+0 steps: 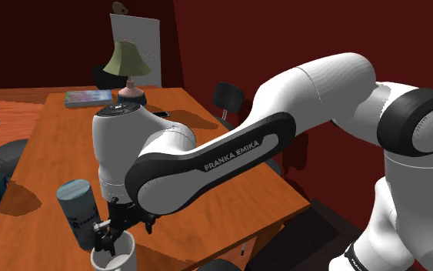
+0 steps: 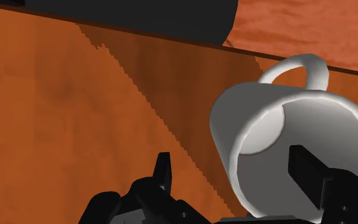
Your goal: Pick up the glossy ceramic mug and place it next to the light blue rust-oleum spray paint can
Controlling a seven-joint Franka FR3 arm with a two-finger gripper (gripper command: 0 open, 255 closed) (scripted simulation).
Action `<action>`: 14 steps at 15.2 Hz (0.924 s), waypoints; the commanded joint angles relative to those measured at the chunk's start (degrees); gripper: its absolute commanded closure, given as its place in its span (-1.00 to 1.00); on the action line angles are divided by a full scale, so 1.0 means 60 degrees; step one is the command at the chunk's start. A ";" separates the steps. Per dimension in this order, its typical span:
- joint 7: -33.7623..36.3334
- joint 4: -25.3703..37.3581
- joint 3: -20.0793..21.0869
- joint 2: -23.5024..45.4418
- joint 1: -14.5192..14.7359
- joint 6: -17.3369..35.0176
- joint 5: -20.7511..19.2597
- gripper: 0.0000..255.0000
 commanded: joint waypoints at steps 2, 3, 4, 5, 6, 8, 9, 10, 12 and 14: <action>0.0000 0.0000 0.0000 0.0000 0.0000 0.0000 0.0000 -1.00; -0.0027 0.0140 0.0022 -0.0124 -0.0024 -0.0259 0.0044 -1.00; -0.0053 0.0296 0.0042 -0.0238 -0.0045 -0.0525 0.0086 -1.00; -0.0076 0.0469 0.0060 -0.0340 -0.0064 -0.0796 0.0123 -1.00; -0.0093 0.0617 0.0072 -0.0413 -0.0076 -0.1014 0.0150 -1.00; -0.0094 0.0615 0.0073 -0.0415 -0.0076 -0.1013 0.0151 -1.00; -0.0093 0.0617 0.0073 -0.0413 -0.0076 -0.1013 0.0150 -1.00; -0.0093 0.0617 0.0073 -0.0413 -0.0076 -0.1014 0.0150 -1.00; -0.0093 0.0617 0.0073 -0.0413 -0.0076 -0.1014 0.0150 -1.00; -0.0093 0.0617 0.0073 -0.0413 -0.0076 -0.1014 0.0150 -1.00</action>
